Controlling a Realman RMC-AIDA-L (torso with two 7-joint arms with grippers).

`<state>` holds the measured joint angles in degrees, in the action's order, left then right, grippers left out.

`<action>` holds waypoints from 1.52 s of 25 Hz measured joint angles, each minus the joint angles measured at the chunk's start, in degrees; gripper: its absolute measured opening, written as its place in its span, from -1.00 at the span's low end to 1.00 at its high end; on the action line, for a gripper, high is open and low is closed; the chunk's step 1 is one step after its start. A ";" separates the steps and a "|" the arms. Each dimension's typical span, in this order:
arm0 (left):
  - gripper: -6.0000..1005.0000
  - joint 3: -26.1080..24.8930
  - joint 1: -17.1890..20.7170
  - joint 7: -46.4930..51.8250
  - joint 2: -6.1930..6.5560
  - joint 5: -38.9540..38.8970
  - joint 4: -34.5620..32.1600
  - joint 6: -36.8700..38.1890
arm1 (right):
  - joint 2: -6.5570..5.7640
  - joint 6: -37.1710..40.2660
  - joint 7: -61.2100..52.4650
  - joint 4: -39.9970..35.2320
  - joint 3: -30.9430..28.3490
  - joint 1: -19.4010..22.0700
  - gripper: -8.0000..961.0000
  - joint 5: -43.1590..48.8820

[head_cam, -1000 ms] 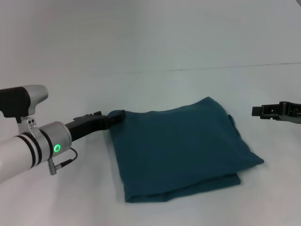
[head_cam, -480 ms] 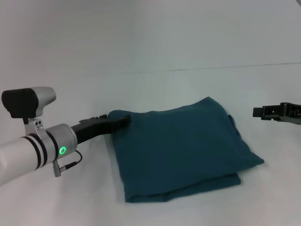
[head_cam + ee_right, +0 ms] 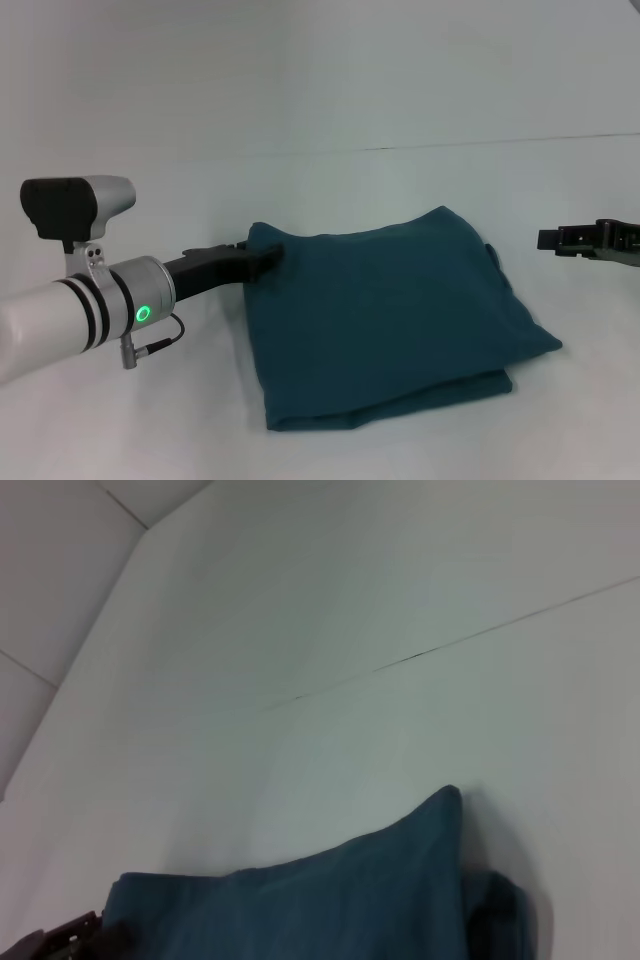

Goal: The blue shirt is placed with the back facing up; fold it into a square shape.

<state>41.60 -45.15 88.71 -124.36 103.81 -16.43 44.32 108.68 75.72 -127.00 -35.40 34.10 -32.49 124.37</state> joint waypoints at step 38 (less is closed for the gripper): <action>-0.90 0.13 -1.97 1.68 0.34 -0.02 -5.36 -3.71 | 1.77 -3.36 1.26 0.44 -1.48 0.59 -0.13 -0.34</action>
<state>41.74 -47.12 90.39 -124.02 103.79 -21.79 40.61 110.46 72.36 -125.74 -34.96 32.62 -31.90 124.04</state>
